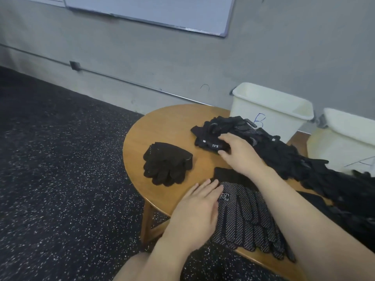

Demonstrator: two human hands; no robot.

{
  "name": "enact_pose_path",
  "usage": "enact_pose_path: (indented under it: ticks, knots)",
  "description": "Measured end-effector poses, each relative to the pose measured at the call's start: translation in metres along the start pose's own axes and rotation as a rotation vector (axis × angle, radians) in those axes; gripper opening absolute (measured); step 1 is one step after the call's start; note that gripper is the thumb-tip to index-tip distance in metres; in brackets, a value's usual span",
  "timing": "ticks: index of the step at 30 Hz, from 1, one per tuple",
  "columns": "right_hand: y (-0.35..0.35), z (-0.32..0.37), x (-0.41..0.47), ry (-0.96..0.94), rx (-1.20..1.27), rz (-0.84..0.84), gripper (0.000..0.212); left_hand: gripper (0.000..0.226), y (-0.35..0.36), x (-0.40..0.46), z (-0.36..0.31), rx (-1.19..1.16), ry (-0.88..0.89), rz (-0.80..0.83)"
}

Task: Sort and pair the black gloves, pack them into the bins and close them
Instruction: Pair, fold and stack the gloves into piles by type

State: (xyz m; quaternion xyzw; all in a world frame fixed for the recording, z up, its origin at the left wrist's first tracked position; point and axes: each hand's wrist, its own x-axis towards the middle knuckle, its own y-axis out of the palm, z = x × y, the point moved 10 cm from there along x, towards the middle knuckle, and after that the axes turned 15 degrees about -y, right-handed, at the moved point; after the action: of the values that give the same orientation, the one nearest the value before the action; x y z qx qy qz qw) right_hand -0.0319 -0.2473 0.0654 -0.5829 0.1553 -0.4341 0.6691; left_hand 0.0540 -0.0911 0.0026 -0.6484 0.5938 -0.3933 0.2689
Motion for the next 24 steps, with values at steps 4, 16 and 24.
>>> enact_pose_path:
  ticks: [4, 16, 24]
  knots:
    - [0.014, -0.009, 0.016, 0.009, -0.109, 0.095, 0.056, 0.052, 0.006, 0.007, 0.004, 0.026, -0.003, 0.002]
    - [-0.028, -0.029, 0.036, 0.082, 0.047, -0.232, 0.013, 0.052, 0.005, 0.015, 0.007, -0.014, -0.005, 0.014]
    - [-0.095, -0.024, 0.048, 0.125, 0.240, -0.353, 0.018, 0.052, 0.004, 0.010, 0.010, 0.015, -0.030, 0.016]
